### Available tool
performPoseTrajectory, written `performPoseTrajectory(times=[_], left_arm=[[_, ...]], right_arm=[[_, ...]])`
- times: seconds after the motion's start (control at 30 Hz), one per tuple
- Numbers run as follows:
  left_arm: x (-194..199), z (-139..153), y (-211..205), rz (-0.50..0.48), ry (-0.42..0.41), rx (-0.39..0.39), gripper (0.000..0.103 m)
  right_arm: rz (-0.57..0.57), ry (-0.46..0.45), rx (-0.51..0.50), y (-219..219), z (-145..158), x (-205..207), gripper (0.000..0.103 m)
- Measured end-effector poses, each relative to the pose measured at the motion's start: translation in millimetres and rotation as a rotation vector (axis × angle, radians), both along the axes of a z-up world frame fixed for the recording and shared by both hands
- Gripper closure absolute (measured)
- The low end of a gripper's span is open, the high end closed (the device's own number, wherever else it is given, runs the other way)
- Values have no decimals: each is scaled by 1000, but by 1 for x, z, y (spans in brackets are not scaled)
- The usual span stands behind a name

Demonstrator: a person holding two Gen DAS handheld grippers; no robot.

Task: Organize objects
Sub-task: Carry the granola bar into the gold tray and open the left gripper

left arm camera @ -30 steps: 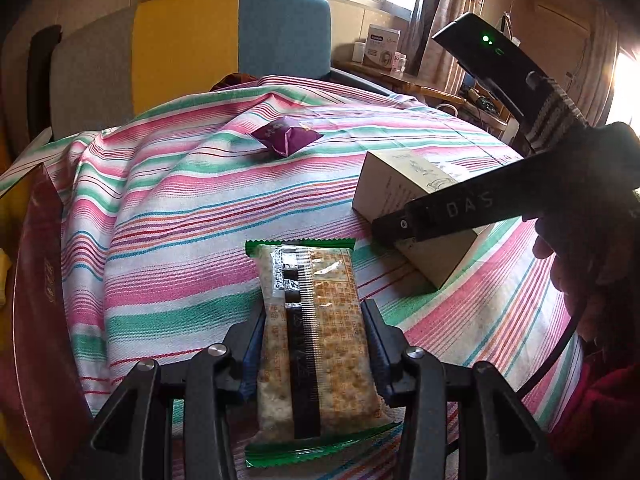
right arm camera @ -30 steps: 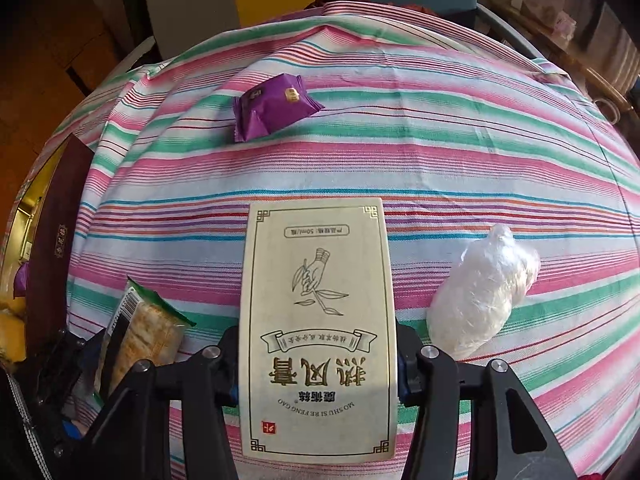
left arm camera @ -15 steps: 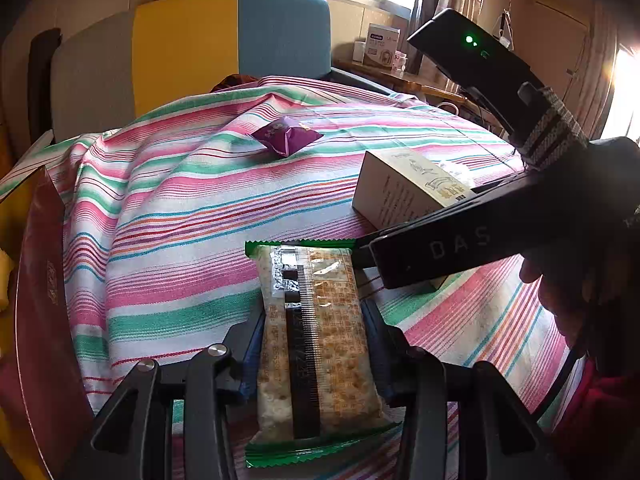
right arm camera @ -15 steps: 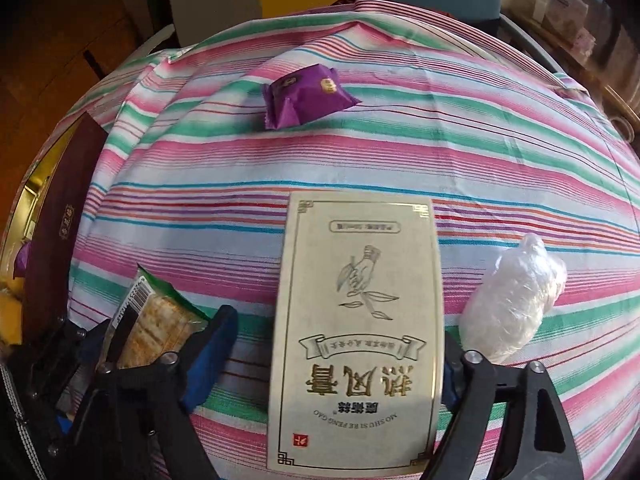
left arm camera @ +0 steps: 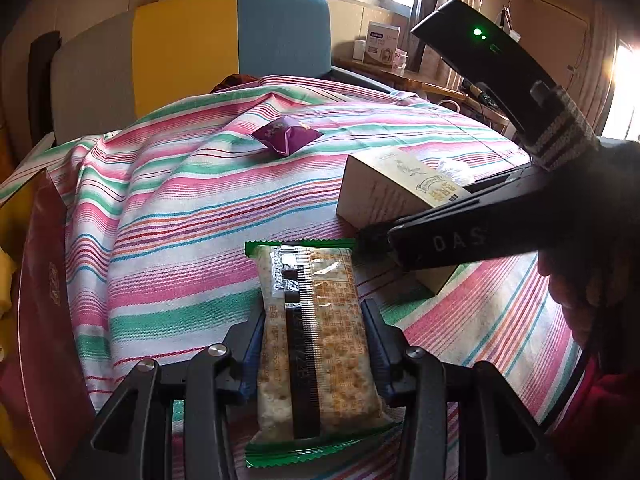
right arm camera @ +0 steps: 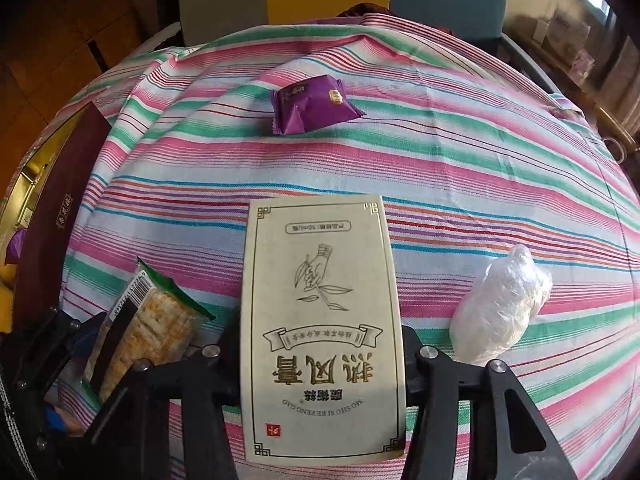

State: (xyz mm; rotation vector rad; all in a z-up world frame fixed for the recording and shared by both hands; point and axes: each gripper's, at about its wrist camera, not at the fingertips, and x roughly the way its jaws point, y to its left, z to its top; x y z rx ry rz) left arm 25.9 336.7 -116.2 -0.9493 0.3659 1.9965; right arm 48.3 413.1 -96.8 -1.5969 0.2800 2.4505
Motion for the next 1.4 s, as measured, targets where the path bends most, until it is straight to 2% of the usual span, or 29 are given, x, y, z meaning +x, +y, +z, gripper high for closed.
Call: performPoseTrajectory(times=[0.1,0.27,0.33,0.4,0.53,0.73,0.87,0.97,1.07,1.23,1.33,1.4], left_arm=[[1,0,0,0,8,-9,58],[2,0,2,0,15,-23,58],[2,1,2,-3,11,-28,59],[1,2,3,-7,13,-39,59],[1,6,3,-3,-7,-52,59],[11,31,-8,-21,-24,-4,60],[10,45,-26,15,-55,35,75],[9,61,-41,38,-47,86,77],[6,69,-51,55,-44,102,79],[5,66,-54,52,-97,81,79],[11,64,-49,35,-68,61,76],[12,61,-45,13,-92,44,68]], right_arm=[[-17,4,-53,7,-1,1,49],[-18,8,-46,6,-1,3,49],[-28,27,-65,8,-1,5,45],[-21,41,-86,7,-2,7,34],[27,25,-24,-4,0,5,32],[43,21,2,-6,-1,4,33],[47,22,3,-5,0,5,34],[47,23,2,-4,-1,5,34],[47,23,5,-5,-1,4,34],[43,25,4,-7,-2,0,34],[38,26,-4,-6,-1,0,34],[33,26,-17,-4,-1,0,34]])
